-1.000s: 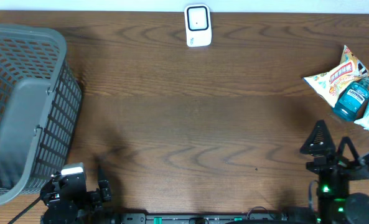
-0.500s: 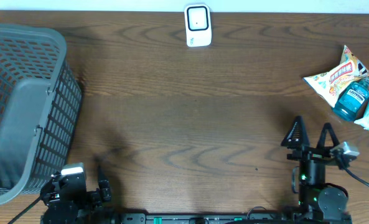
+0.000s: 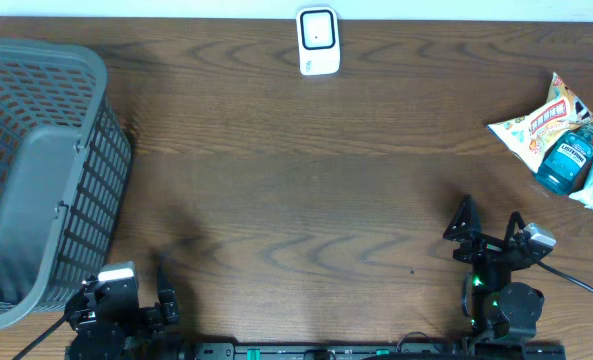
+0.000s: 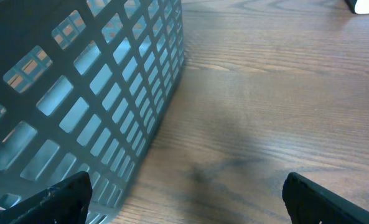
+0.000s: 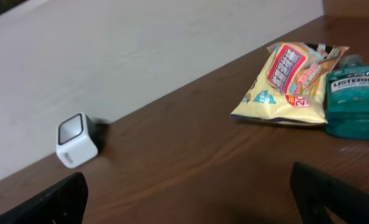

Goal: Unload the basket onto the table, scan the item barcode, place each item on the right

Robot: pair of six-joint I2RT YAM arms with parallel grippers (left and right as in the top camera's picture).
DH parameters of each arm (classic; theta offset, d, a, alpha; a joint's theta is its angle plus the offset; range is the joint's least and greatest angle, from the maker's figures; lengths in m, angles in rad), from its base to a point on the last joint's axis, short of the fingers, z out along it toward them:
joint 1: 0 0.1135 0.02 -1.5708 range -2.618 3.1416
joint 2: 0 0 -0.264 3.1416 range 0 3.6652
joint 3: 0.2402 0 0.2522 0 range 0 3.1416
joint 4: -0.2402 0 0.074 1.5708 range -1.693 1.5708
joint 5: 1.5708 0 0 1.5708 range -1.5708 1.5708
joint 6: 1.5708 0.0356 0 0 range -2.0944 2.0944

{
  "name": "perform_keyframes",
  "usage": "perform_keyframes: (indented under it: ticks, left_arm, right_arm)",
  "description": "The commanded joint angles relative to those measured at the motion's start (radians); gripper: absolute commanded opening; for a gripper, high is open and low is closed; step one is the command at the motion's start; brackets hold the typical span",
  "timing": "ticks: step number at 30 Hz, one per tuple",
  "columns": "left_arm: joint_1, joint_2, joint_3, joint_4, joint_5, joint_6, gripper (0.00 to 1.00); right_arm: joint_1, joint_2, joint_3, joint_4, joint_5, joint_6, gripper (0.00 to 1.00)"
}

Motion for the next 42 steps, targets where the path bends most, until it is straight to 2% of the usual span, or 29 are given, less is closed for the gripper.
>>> perform_keyframes:
  ticks: [1,28,42]
  left_arm:
    - [0.003,-0.001,0.004,0.0,-0.013,0.014,0.98]
    - [0.003,-0.001,0.004,0.0,-0.013,0.014,0.98]
    - [-0.016,-0.001,0.0,0.001,-0.013,0.014,0.98]
  right_arm:
    - [0.005,-0.007,-0.002,-0.004,0.012,-0.053,0.99]
    - [0.001,-0.005,-0.002,-0.003,0.009,-0.053,0.99]
    - [0.0,-0.004,-0.002,0.005,0.077,-0.088,0.99]
